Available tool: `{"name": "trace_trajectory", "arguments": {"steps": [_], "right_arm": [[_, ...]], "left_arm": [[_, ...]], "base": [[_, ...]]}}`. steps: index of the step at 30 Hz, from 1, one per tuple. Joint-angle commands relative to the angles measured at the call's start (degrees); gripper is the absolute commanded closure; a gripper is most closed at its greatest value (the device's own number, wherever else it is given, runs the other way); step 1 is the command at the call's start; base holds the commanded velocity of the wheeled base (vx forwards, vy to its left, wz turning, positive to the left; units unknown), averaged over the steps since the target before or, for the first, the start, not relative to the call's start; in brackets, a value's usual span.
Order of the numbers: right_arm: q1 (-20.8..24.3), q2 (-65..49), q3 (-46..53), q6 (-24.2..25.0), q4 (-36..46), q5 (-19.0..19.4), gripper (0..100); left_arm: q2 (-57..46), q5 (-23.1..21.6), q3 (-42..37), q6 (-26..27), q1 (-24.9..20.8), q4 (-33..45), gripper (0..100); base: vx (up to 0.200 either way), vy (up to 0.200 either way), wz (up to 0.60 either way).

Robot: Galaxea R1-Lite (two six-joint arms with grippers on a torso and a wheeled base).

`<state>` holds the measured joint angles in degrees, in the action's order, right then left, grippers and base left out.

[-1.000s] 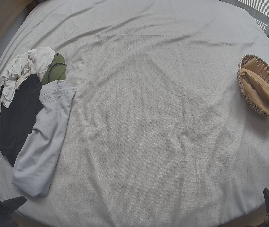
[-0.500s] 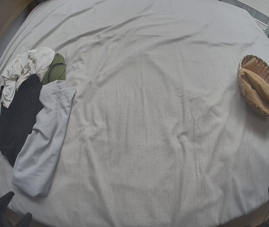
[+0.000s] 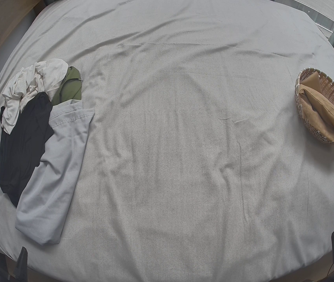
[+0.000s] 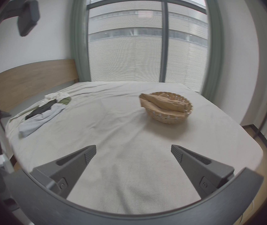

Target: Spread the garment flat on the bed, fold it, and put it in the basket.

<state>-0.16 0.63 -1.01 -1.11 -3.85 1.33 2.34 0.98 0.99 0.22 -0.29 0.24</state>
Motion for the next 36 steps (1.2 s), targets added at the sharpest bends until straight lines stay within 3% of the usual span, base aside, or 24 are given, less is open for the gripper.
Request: {"name": "trace_trajectory", "arguments": {"steps": [1,8,11,15,17,18,20,32,36], "right_arm": [[0.07,-0.28,1.01,1.2,0.07,-1.24,0],[-0.02,-0.28,1.01,-0.12,-0.37,2.19,0],[-0.02,-0.28,1.01,-0.38,-0.19,0.78,0],[-0.02,-0.28,1.01,-0.91,0.07,-5.02,0],[-0.11,-0.28,1.01,-1.18,-0.19,-3.0,0],[-0.02,-0.28,1.01,-0.56,-0.37,2.19,0],[0.07,-0.37,1.01,0.05,-0.37,3.94,0],[0.07,-0.37,1.01,-0.65,-0.37,2.01,0],[-0.37,0.16,1.01,-2.14,0.25,-0.89,0]], "left_arm": [[-2.25,-0.27,-0.99,-0.48,0.38,-0.16,0],[-2.25,-0.27,-0.99,-0.31,0.38,-0.16,0],[-2.25,-0.18,-0.99,-0.4,0.38,-0.16,0],[-2.25,-0.18,-0.99,-0.48,0.38,-0.16,0],[-2.25,-0.18,-0.99,-0.48,0.38,-0.16,0],[-2.25,-0.18,-0.99,-0.48,0.38,-0.16,0],[-2.25,-0.18,-0.99,-0.4,0.38,-0.16,0],[-2.34,-0.18,-0.99,-0.13,0.38,-0.16,0],[-2.25,-0.18,-0.99,-0.4,0.38,-0.16,0]], "base": [[0.0,0.0,0.0],[0.0,0.0,0.0],[0.0,0.0,0.0],[0.0,0.0,0.0],[0.0,0.0,0.0],[0.0,0.0,0.0],[0.0,0.0,0.0],[0.0,0.0,0.0],[0.0,0.0,0.0]]}}
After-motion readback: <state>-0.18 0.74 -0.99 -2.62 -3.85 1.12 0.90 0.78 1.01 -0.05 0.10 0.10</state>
